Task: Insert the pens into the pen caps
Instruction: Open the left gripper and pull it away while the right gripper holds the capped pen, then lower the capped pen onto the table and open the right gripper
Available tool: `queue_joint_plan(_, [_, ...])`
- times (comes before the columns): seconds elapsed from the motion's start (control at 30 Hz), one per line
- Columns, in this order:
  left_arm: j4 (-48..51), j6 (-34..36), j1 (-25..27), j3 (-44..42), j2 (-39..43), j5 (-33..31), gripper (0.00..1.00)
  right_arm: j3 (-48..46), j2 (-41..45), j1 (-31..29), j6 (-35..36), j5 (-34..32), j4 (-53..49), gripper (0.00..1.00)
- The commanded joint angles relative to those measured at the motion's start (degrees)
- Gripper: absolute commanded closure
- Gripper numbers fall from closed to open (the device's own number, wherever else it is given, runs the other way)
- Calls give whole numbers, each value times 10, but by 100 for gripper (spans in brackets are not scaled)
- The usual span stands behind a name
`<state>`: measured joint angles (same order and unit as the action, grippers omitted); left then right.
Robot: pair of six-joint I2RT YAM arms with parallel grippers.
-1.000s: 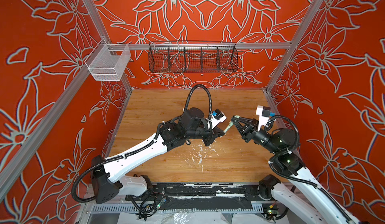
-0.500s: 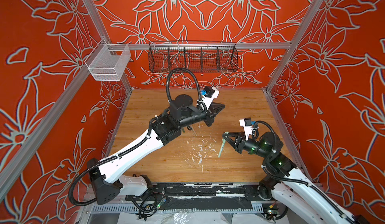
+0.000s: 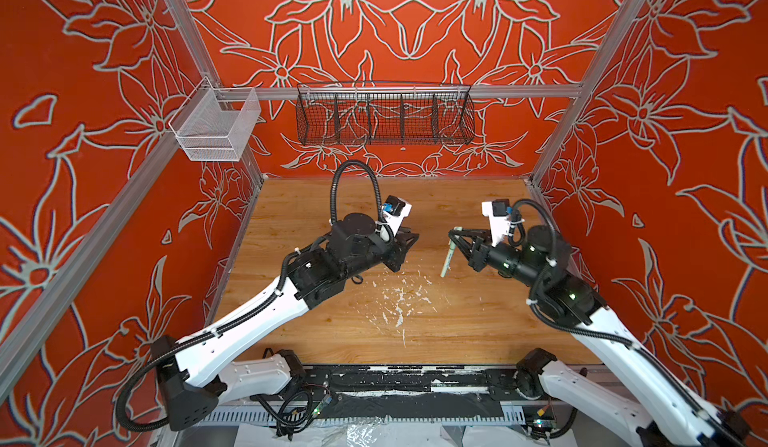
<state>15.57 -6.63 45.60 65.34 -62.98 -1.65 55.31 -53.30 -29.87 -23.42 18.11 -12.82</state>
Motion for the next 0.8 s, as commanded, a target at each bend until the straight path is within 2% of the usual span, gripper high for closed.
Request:
queue_joint_plan(0.0, [67, -63, -29, -50, 41, -70, 45, 64, -86, 5, 31, -61, -142, 100])
queue_joint_plan(0.07, [82, -101, -51, -86, 60, -84, 19, 84, -149, 8, 41, -43, -153, 100])
queue_joint_plan(0.13, [94, -124, -66, -113, 89, -97, 4, 91, -199, 12, 47, -16, -137, 100])
queue_joint_plan(0.17, [99, -134, -71, -125, 98, -105, 0, 92, -221, 17, 47, 1, -124, 100])
queue_joint_plan(0.33, [109, -156, -88, -166, 128, -125, 3, 120, -342, 44, 61, 67, -95, 100])
queue_joint_plan(0.53, [127, -165, -107, -189, 146, -133, 3, 203, -517, 89, 124, 153, -138, 100])
queue_joint_plan(0.77, [121, -164, -112, -207, 154, -150, 3, 246, -627, 114, 133, 170, -107, 100])
